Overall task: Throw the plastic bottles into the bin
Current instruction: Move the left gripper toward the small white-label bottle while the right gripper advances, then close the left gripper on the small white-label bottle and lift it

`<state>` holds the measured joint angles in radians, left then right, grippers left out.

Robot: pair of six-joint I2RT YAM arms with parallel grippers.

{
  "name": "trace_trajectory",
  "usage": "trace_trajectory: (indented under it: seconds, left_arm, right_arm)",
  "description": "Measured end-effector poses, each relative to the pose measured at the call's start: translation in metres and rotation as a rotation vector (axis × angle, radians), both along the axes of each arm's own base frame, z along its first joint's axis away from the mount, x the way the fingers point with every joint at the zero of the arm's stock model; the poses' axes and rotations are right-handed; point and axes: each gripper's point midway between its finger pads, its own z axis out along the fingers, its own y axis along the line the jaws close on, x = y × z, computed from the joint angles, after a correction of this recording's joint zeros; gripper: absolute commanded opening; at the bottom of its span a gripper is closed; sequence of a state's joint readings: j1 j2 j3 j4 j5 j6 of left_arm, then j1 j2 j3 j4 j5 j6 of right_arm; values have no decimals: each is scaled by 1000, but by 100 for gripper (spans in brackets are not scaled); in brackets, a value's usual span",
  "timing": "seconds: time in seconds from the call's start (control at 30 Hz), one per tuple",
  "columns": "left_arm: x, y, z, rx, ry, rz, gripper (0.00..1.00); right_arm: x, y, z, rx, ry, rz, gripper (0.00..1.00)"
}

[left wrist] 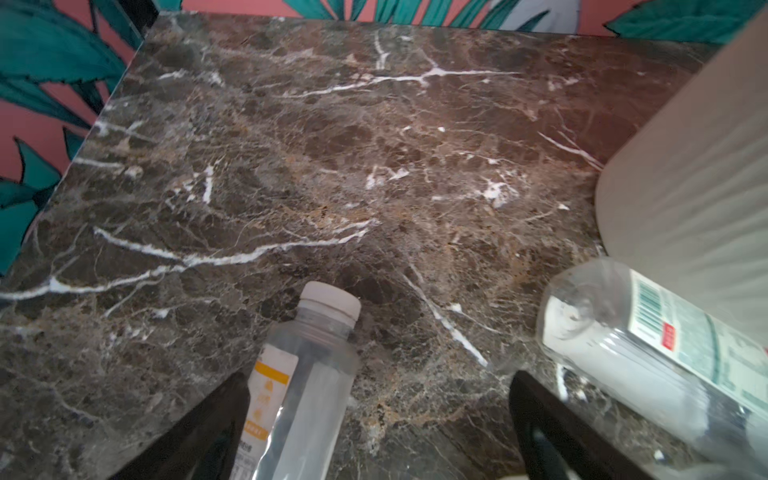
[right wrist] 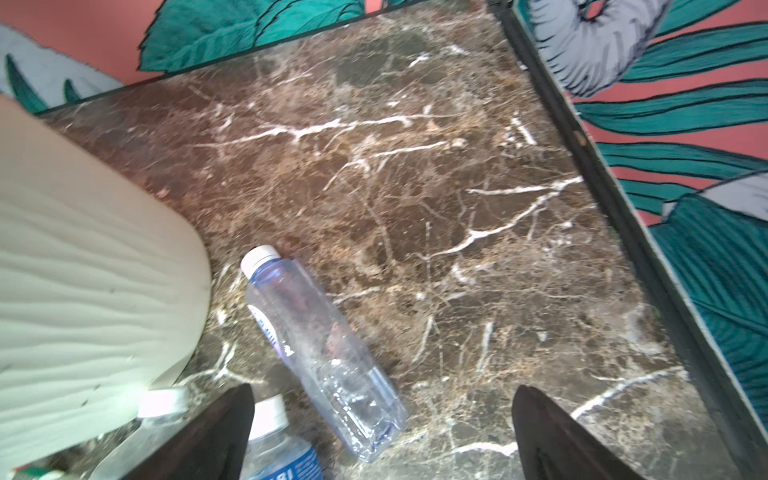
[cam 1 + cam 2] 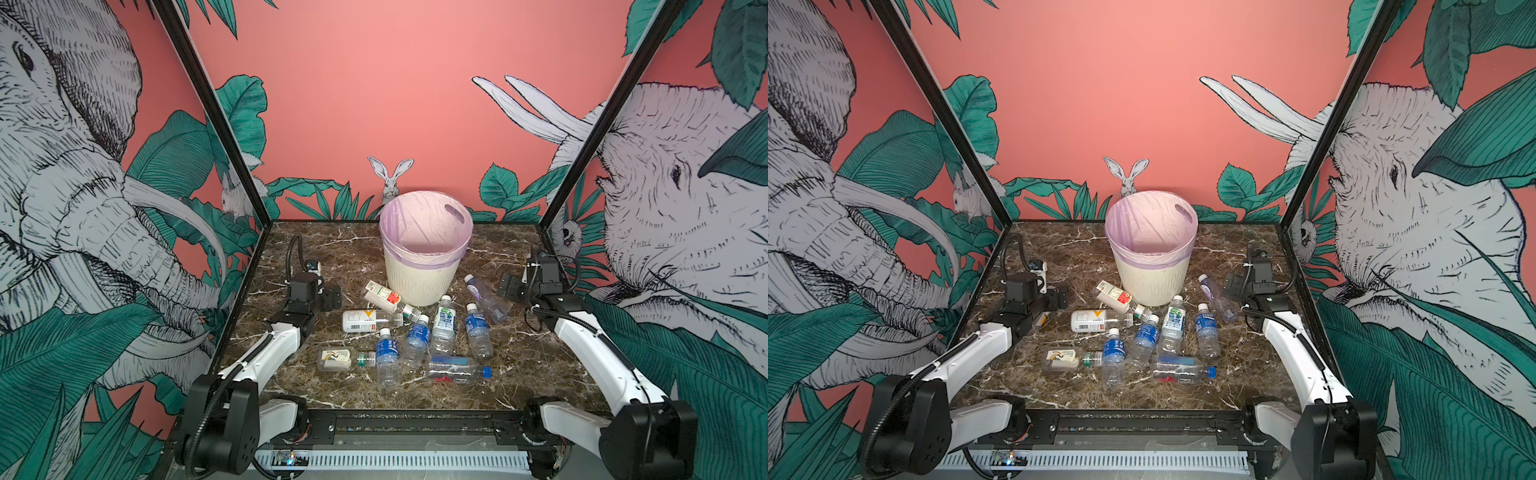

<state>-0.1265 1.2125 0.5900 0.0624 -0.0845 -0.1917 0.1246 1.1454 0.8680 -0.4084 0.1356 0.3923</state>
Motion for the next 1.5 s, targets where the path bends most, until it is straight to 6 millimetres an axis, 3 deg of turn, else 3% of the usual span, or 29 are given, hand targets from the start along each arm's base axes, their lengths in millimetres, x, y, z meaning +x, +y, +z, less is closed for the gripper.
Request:
trace_trajectory:
  seconds: [0.17,0.33,0.63,0.83,1.17,1.5]
  left_arm:
    - [11,37,-12,-22,37,118,99]
    - [27,29,-24,-53,92,79,99]
    - [19,24,-31,-61,167,55,99]
    - [15,24,-46,-58,281,60,100]
    - [-9,23,-66,-70,412,71,100]
    - [-25,-2,-67,-104,469,-6,100]
  right_arm:
    - [-2,10,-3,12,15,33,99]
    - [-4,13,-5,12,27,43,99]
    - [-4,18,-11,13,44,54,99]
    - [-4,20,-11,13,45,59,99]
    - [-4,22,-10,15,44,63,99]
    - [-4,24,-10,26,41,57,99]
